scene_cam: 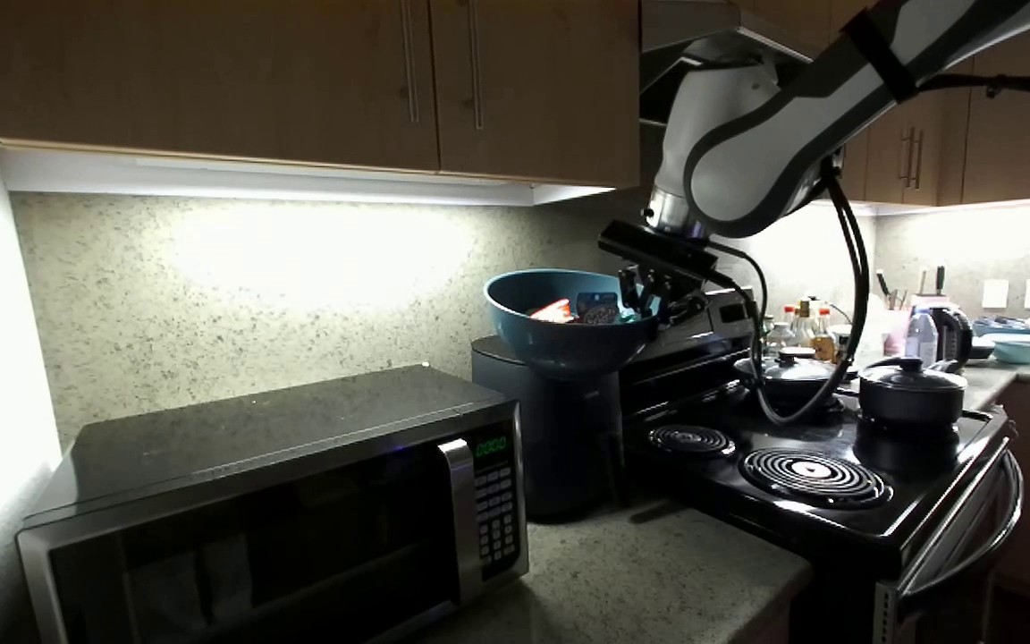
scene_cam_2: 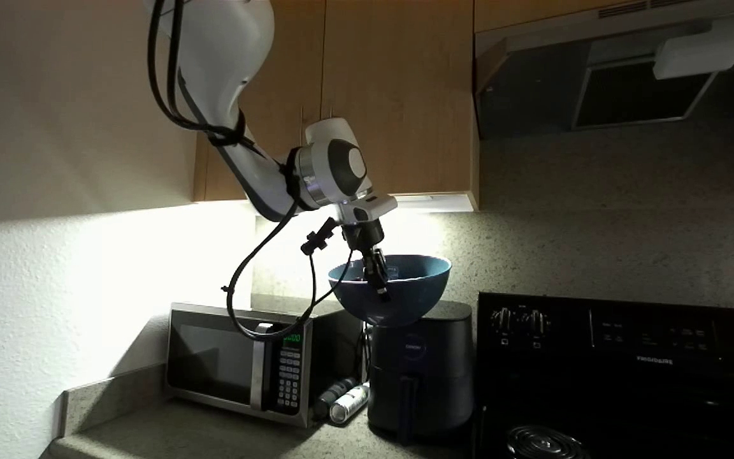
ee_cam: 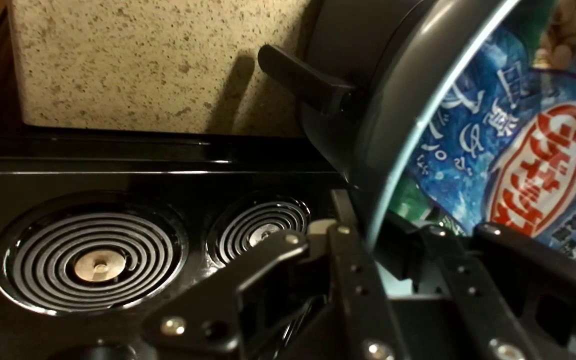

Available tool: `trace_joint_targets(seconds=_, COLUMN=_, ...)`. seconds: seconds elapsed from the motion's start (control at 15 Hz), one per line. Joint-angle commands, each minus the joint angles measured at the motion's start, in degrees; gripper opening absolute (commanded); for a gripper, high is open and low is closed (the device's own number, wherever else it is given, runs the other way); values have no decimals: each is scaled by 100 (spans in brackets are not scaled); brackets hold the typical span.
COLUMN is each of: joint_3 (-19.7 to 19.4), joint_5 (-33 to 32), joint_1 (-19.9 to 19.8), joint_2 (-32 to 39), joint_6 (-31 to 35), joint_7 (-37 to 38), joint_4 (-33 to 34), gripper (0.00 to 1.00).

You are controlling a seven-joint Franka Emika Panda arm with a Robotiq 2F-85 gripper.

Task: Put the blue bowl on the counter top

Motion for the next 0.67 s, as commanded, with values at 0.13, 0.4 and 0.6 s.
trace_joint_targets(seconds=0.13, joint_3=95, joint_5=350, joint_1=-32, joint_2=-402, joint_6=201, joint_7=-70, joint_4=-837, gripper=9)
trace_joint_targets(seconds=0.4, joint_3=183, joint_5=257, joint_1=-96, joint_2=-586, joint_6=408, joint_7=23, joint_4=-1089, gripper=9)
trace_joint_targets(seconds=0.6, joint_3=231, joint_5=224, joint_1=-170, joint_2=-539, joint_6=448, joint_7=-10, joint_4=-851, gripper=9)
